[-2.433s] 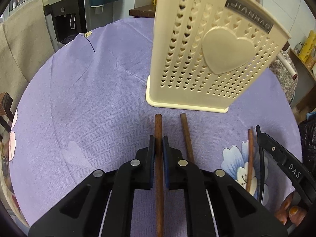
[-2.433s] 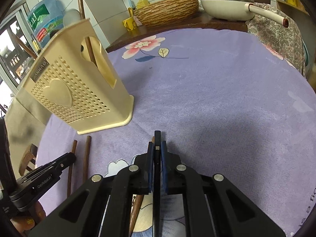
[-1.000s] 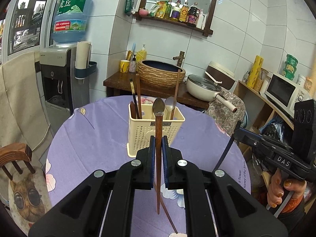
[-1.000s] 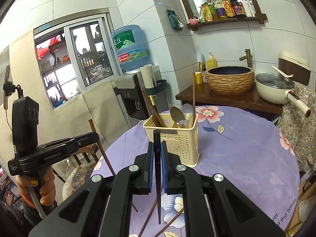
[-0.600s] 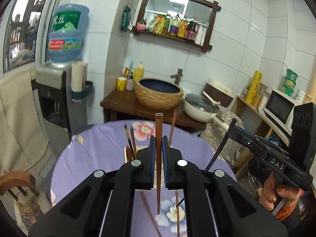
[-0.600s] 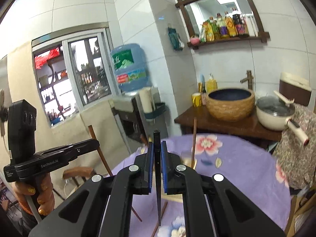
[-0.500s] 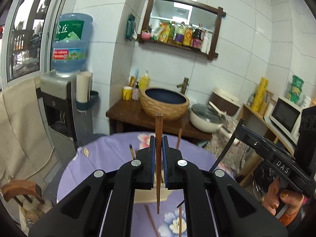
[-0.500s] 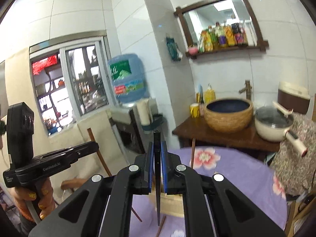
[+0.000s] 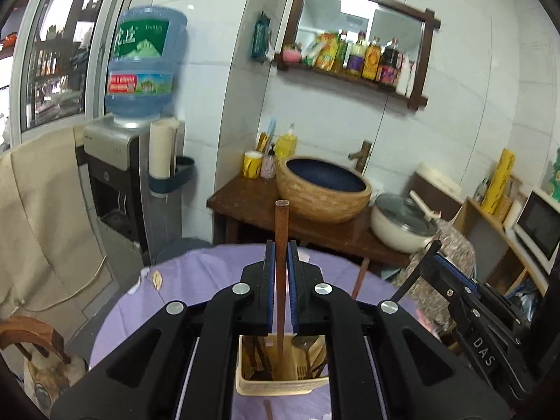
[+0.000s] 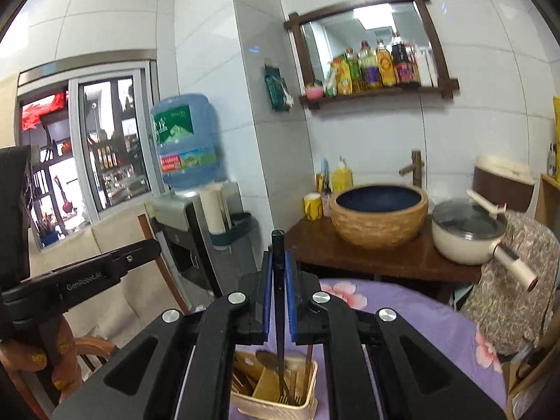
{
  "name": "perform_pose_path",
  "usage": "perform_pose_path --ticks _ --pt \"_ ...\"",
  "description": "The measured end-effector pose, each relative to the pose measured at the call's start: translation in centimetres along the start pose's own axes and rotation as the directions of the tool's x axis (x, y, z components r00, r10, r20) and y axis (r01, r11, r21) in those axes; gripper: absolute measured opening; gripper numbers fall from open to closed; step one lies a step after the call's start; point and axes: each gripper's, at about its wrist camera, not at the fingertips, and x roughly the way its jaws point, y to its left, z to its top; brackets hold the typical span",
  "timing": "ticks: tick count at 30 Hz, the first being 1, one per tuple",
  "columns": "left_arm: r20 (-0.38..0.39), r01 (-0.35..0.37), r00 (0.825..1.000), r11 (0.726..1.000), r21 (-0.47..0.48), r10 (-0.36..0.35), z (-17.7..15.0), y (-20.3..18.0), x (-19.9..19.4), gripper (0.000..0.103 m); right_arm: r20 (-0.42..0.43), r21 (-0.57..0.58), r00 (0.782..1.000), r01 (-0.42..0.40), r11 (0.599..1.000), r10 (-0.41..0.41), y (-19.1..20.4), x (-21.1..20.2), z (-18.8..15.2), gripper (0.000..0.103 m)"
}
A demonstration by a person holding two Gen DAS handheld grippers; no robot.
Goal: Organize utensils
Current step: 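Carry both chopsticks to the holder and lower them inside, then open both tools and move them back toward the last brown chopsticks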
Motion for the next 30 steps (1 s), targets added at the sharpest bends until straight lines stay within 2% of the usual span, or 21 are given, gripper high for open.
perform_pose_path --ticks 7,12,16,17,18,20,21,22,24,27,28,29,30 --pt "-0.106 -0.017 0.994 1.0 0.0 0.017 -5.7 0.8 4.8 0.007 -0.088 -0.027 0.996 0.024 0.999 -0.026 0.0 2.5 -4.5 0.007" --pt "-0.125 -0.031 0.992 0.999 0.019 0.034 -7.7 0.8 6.2 0.007 -0.092 -0.024 0.995 0.031 0.999 -0.033 -0.3 3.0 -5.5 0.007" --pt "-0.119 -0.033 0.992 0.999 0.017 0.035 -8.0 0.9 6.0 0.007 -0.092 -0.012 0.995 0.031 0.999 -0.032 -0.6 2.8 -5.5 0.008" --pt "-0.12 -0.025 0.992 1.0 0.008 0.026 -8.0 1.0 5.8 0.007 -0.084 -0.011 0.996 0.025 1.0 -0.026 -0.7 2.7 -5.5 0.014" --pt "-0.112 -0.024 0.993 1.0 0.004 0.025 -8.0 1.1 5.4 0.008 -0.075 -0.014 0.997 0.018 1.0 -0.019 -0.7 2.4 -5.5 0.026" --pt "-0.096 -0.019 0.995 1.0 0.008 0.02 -8.1 1.1 4.4 0.011 -0.046 -0.021 0.999 0.027 0.999 -0.028 -0.7 1.5 -5.5 0.039" --pt "-0.089 -0.015 0.996 1.0 0.009 0.016 -8.4 1.1 3.7 0.022 -0.036 -0.025 0.999 0.035 0.999 -0.036 -0.6 1.0 -5.7 0.041" --pt "-0.079 -0.008 0.997 1.0 0.005 0.008 -8.7 1.3 2.9 0.041 -0.033 -0.027 0.999 0.041 0.999 -0.042 -0.6 0.5 -5.9 0.041" --pt "-0.056 0.008 0.998 1.0 -0.011 -0.009 -9.6 1.8 1.4 0.068 -0.031 -0.026 0.998 0.047 0.999 -0.048 -0.8 -0.6 -6.7 0.046" --pt "-0.058 -0.007 0.998 1.0 -0.016 0.006 -12.3 2.9 -0.4 0.073 -0.077 -0.03 0.993 0.086 0.996 -0.088 -1.2 -1.7 -9.6 0.048" --pt "-0.071 -0.029 0.997 0.999 -0.016 0.028 -13.5 3.5 -0.7 0.078 -0.129 -0.031 0.984 0.116 0.993 -0.119 -1.6 -1.8 -11.9 0.048" --pt "-0.087 -0.058 0.995 0.998 -0.027 0.055 -14.8 4.2 -0.8 0.079 -0.129 -0.031 0.984 0.116 0.993 -0.119 -1.6 -1.8 -11.9 0.048" --pt "-0.106 -0.08 0.992 0.996 -0.041 0.075 -16.0 4.9 -0.9 0.08 -0.165 -0.03 0.976 0.137 0.99 -0.14 -1.8 -1.6 -13.4 0.048"
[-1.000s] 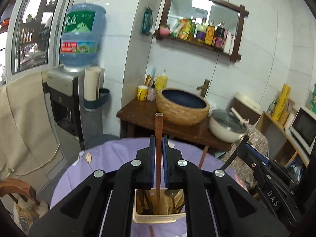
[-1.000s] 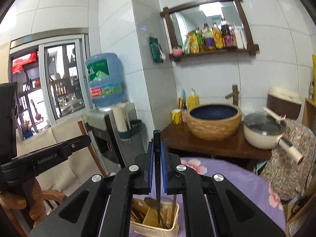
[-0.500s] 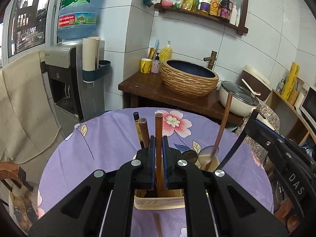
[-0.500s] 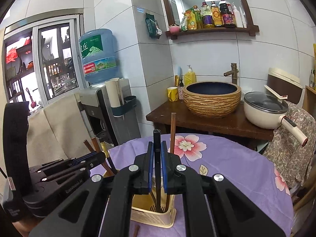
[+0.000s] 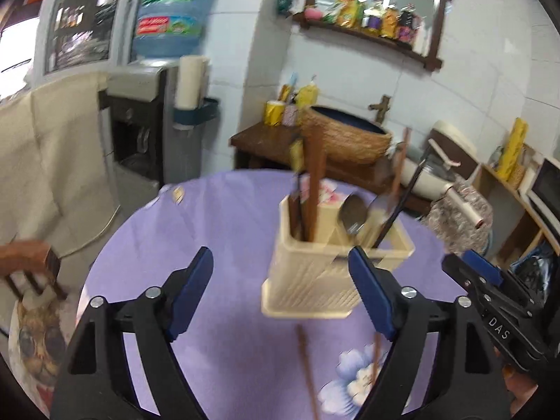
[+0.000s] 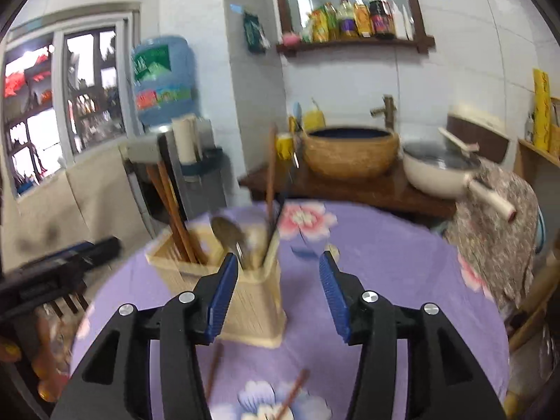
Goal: Organize utensils
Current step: 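Open both tools and move them back toward the last brown chopsticks, then grasp a brown chopstick with the left tool while the right tool grasps another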
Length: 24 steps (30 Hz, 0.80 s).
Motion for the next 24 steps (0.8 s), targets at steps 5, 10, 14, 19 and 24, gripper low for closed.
perform_pose_path --ticks 5,10,14,19,24 --pt "-0.128 -0.046 0.991 0.998 -0.049 0.039 -4.9 2.5 1.6 0.08 -0.187 0.051 0.982 0.033 0.998 -0.023 -0.4 2.7 -6.2 0.046" --pt "-0.19 -0.074 0.98 0.996 -0.047 0.063 -8.6 3.7 2.0 0.08 -0.315 0.102 0.948 0.077 0.992 -0.041 -0.2 5.2 -10.2 0.043" --pt "-0.225 -0.073 0.973 0.996 -0.056 0.059 -10.3 4.3 2.1 0.08 -0.355 0.102 0.934 0.09 0.991 -0.048 0.1 6.0 -11.1 0.039" --pt "-0.242 -0.076 0.968 0.997 -0.029 0.067 -11.5 4.0 2.2 0.08 -0.397 0.109 0.917 0.097 0.989 -0.046 0.0 7.1 -11.8 0.032" --pt "-0.257 -0.056 0.965 0.998 -0.006 0.052 -11.8 3.0 2.8 0.08 -0.402 0.087 0.913 0.107 0.991 -0.063 0.2 7.6 -11.3 0.024"
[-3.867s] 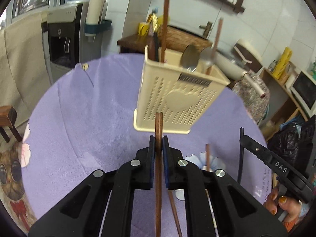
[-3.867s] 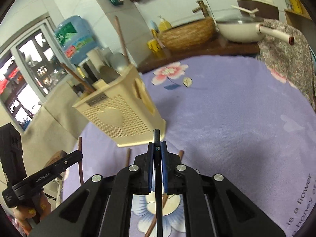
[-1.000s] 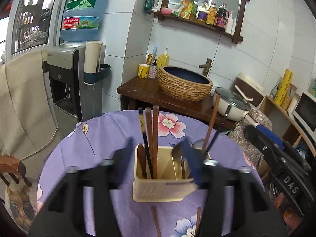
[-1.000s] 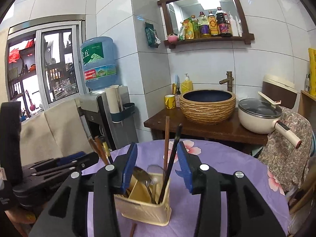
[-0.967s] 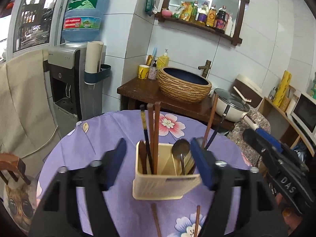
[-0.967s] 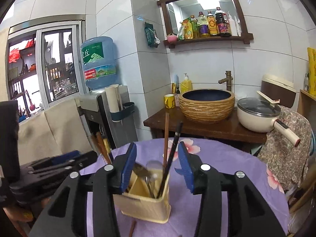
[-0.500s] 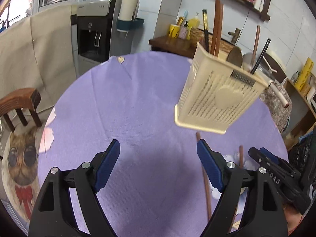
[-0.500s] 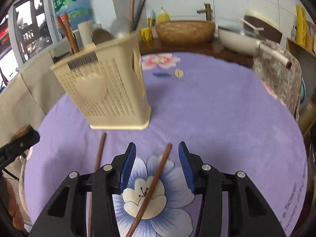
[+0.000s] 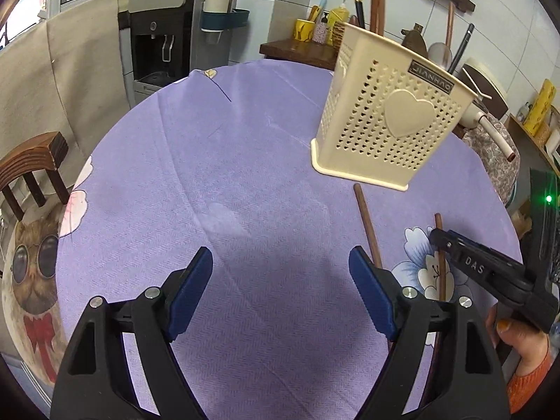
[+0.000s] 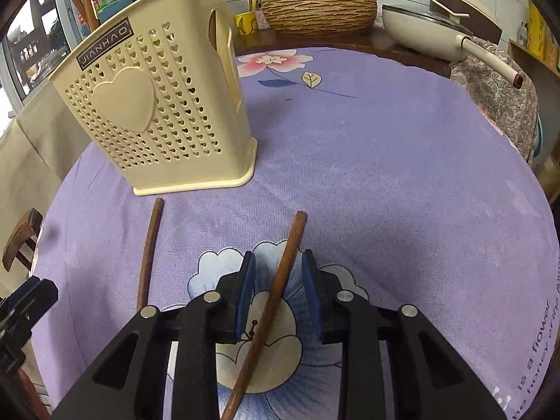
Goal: Organize utensils
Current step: 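Grasp a brown chopstick with the left tool while the right tool grasps another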
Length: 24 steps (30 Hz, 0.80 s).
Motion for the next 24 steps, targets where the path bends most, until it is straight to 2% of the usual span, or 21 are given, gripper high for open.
perform_pose_path --ticks 4,11,15,17,19,24 --pt "-0.04 0.024 0.999 0.999 0.022 -0.023 -0.2 -1.2 1.1 0.079 -0.001 0.0 1.0 -0.005 1.0 0.005 0.0 0.5 0.6 0.011" --pt "-0.073 0.044 0.997 0.997 0.059 -0.04 0.1 -3.3 2.5 0.078 -0.021 -0.005 0.998 -0.065 0.998 0.065 -1.0 0.3 0.7 0.01" --pt "-0.1 0.07 0.993 0.994 0.085 -0.062 0.6 -4.8 3.7 0.067 -0.031 -0.003 0.995 -0.091 0.996 0.09 -1.6 0.1 0.6 0.01" --pt "-0.111 0.065 0.992 0.993 0.096 -0.055 1.0 -5.7 4.7 0.059 -0.028 -0.004 0.995 -0.093 0.996 0.093 -1.7 0.2 0.6 0.01" --pt "-0.134 0.081 0.989 0.992 0.094 -0.069 1.4 -6.3 5.6 0.047 -0.025 -0.006 0.995 -0.093 0.996 0.093 -1.7 0.1 0.5 0.01" --pt "-0.14 0.06 0.989 0.993 0.105 -0.045 2.5 -7.3 7.3 0.03 -0.021 0.0 0.995 -0.102 0.995 0.102 -1.8 0.2 0.4 0.01"
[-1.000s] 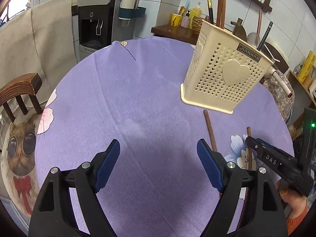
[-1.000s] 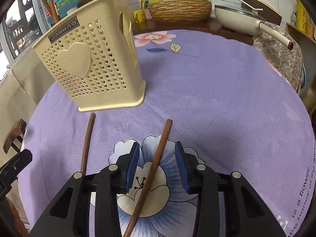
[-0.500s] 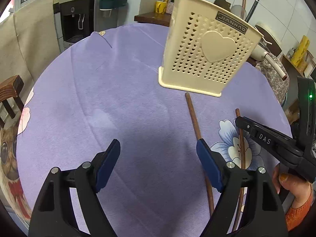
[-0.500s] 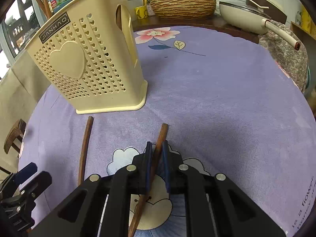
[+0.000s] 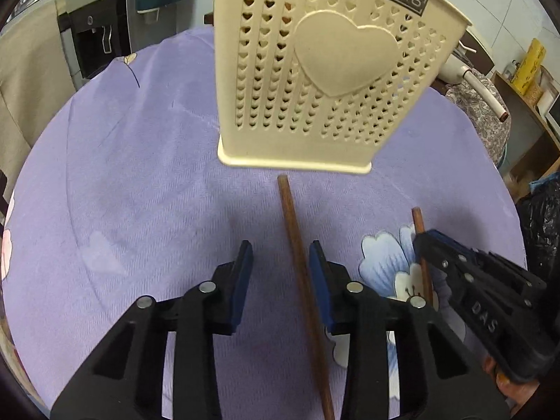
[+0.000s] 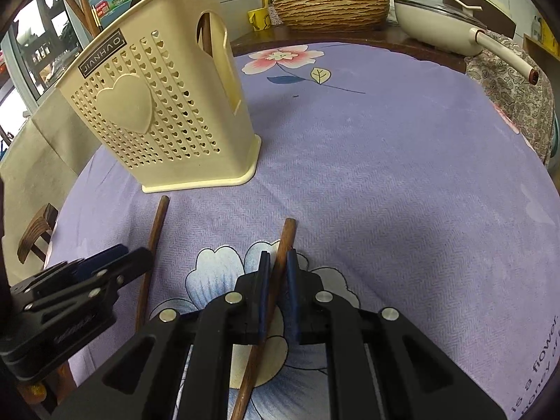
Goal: Organize utensils
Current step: 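Grasp a brown chopstick with the left tool while the right tool grasps another, then carry both brown chopsticks to the holder, insert them and open both tools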
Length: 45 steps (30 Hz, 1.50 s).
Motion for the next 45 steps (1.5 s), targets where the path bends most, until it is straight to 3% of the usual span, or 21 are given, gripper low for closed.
perform_pose_path --ticks 10,24,30,36,40,45 --pt "-0.006 -0.032 0.999 0.999 0.015 0.032 1.8 -1.0 1.5 0.009 0.01 -0.022 1.0 0.019 1.0 -0.018 0.4 0.0 -0.2 0.01" --pt "0.001 -0.033 0.999 0.999 0.015 0.033 1.8 -1.5 1.3 0.008 0.018 -0.016 1.0 0.012 1.0 -0.012 0.3 -0.1 -0.3 0.009" --pt "0.047 -0.002 0.999 1.0 0.015 0.002 1.7 -1.2 -1.2 0.008 0.061 -0.01 0.997 -0.036 0.999 0.037 0.4 -1.4 -0.1 0.008" --pt "0.138 0.048 0.989 0.999 0.025 -0.051 2.0 -0.9 -6.1 0.007 0.124 -0.01 0.986 -0.112 0.994 0.112 0.8 -4.5 0.6 0.007" --pt "0.212 0.088 0.973 0.995 0.045 -0.095 2.6 -0.9 -10.1 0.007 0.157 0.006 0.964 -0.217 0.976 0.213 1.2 -7.3 1.8 0.007" --pt "0.289 0.129 0.947 0.99 0.056 -0.139 3.3 -0.7 -14.7 0.007 0.242 -0.046 0.931 -0.272 0.961 0.275 2.8 -12.0 3.1 0.007"
